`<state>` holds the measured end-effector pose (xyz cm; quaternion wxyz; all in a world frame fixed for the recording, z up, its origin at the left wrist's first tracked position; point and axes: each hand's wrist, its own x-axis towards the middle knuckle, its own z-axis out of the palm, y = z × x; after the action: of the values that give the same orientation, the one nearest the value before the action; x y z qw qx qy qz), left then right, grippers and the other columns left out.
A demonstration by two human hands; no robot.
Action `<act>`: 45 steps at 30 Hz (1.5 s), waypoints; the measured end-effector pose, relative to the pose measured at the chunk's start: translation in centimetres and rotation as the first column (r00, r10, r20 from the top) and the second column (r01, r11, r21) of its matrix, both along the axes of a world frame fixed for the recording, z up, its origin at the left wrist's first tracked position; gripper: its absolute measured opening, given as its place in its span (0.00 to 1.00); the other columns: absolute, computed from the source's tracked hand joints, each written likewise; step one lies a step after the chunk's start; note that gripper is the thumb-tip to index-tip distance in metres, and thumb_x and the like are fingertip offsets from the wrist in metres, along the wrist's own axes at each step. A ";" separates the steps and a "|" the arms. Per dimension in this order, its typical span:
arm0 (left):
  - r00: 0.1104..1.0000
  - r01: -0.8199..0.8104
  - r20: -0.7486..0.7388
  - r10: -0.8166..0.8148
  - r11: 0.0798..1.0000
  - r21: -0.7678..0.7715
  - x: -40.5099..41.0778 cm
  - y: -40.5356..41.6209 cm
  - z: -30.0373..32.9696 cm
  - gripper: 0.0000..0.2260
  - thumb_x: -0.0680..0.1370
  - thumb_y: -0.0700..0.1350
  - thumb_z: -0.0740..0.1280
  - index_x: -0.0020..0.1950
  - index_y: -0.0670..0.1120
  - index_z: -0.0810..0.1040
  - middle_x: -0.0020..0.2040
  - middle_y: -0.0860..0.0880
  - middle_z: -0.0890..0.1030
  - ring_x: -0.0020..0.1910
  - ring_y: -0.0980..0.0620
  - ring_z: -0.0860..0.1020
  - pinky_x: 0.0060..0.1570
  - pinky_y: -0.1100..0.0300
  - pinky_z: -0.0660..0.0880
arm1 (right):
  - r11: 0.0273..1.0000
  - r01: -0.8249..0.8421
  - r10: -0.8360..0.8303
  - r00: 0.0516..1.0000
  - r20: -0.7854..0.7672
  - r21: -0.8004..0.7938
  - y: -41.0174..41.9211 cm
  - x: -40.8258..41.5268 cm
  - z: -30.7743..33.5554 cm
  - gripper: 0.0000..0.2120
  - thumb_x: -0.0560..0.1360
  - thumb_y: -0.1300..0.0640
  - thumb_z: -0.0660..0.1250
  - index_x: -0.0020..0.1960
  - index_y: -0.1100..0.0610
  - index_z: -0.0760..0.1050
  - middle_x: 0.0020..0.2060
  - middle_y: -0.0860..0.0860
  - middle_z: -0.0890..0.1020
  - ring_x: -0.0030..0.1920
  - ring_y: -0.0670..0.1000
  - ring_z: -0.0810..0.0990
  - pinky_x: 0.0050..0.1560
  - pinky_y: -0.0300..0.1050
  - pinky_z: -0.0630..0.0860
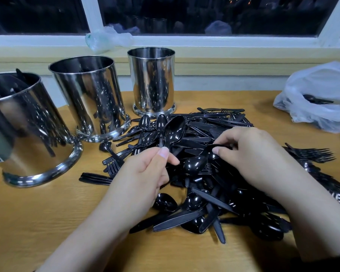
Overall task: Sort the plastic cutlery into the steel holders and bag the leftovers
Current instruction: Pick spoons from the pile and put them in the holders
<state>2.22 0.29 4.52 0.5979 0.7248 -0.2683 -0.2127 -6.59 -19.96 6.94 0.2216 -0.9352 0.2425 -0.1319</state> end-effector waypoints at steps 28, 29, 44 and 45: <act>0.989 0.084 -0.121 -0.087 0.996 -0.035 0.8 0.9 -0.1 0.16 0.83 0.56 0.60 0.49 0.52 0.85 0.33 0.46 0.75 0.28 0.48 0.73 0.33 0.54 0.73 | 0.942 -0.309 0.219 0.861 0.458 0.130 2.3 0.4 0.9 0.11 0.75 0.51 0.71 0.56 0.39 0.80 0.42 0.43 0.81 0.43 0.47 0.79 0.46 0.36 0.73; 0.980 0.119 -0.155 -0.123 0.992 -0.038 0.8 1.0 -0.1 0.16 0.84 0.56 0.60 0.49 0.51 0.85 0.35 0.46 0.78 0.29 0.46 0.75 0.33 0.54 0.75 | 0.945 -0.305 0.230 0.875 0.426 0.116 2.4 0.5 0.9 0.11 0.75 0.51 0.71 0.56 0.39 0.80 0.42 0.42 0.81 0.44 0.46 0.79 0.46 0.35 0.73; 0.976 -0.045 -0.215 0.016 0.991 -0.128 1.9 1.9 0.0 0.18 0.75 0.64 0.65 0.52 0.53 0.85 0.32 0.50 0.62 0.25 0.54 0.56 0.26 0.61 0.54 | 0.993 -0.101 0.065 0.885 0.460 0.054 1.8 1.4 0.6 0.03 0.77 0.48 0.71 0.50 0.44 0.81 0.41 0.45 0.81 0.41 0.45 0.76 0.43 0.35 0.71; 0.976 -0.070 -0.214 0.040 0.988 -0.136 2.1 2.1 0.0 0.18 0.75 0.63 0.65 0.52 0.53 0.85 0.32 0.50 0.62 0.25 0.54 0.56 0.27 0.60 0.53 | 0.995 -0.101 0.082 0.911 0.405 0.026 1.5 1.2 0.7 0.03 0.77 0.47 0.70 0.48 0.44 0.81 0.42 0.44 0.81 0.43 0.45 0.77 0.45 0.37 0.72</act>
<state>4.33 2.41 4.54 0.6788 0.6607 -0.1978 -0.2519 -5.37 -18.43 7.59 0.2944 -0.8929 0.1506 -0.3056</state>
